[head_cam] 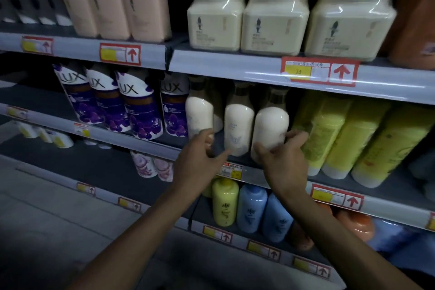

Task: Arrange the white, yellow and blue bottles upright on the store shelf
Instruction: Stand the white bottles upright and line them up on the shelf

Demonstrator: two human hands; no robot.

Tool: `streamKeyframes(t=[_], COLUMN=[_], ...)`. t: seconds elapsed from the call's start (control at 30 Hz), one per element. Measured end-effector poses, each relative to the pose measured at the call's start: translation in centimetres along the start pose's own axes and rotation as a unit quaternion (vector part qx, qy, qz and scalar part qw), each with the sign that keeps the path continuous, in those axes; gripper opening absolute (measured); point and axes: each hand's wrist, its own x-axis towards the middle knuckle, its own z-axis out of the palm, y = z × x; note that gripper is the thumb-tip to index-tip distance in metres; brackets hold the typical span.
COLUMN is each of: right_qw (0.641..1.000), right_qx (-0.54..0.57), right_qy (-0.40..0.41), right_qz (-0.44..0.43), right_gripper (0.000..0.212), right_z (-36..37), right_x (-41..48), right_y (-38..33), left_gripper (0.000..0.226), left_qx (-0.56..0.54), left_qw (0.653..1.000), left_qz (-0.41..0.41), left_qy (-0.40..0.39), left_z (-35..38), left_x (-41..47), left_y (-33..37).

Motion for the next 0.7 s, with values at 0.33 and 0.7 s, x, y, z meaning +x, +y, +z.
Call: streamKeyframes(t=[0.33, 0.7], right_qw=[0.989, 0.988], right_qx=[-0.147, -0.14], right_qy=[0.008, 0.046], right_qz=[0.025, 0.042], right_gripper=[0.06, 0.053], right_z=[0.3, -0.5], right_x=[1.9, 0.7], right_y=[-0.2, -0.1], left_gripper=[0.058, 0.066], left_qx=[0.017, 0.04], left_qw=[0.997, 0.997], left_qz=[-0.026, -0.049], left_qy=[0.068, 0.041], left_z=[4.7, 5.4], left_x=[3.4, 4.3], left_y=[1.8, 2.6])
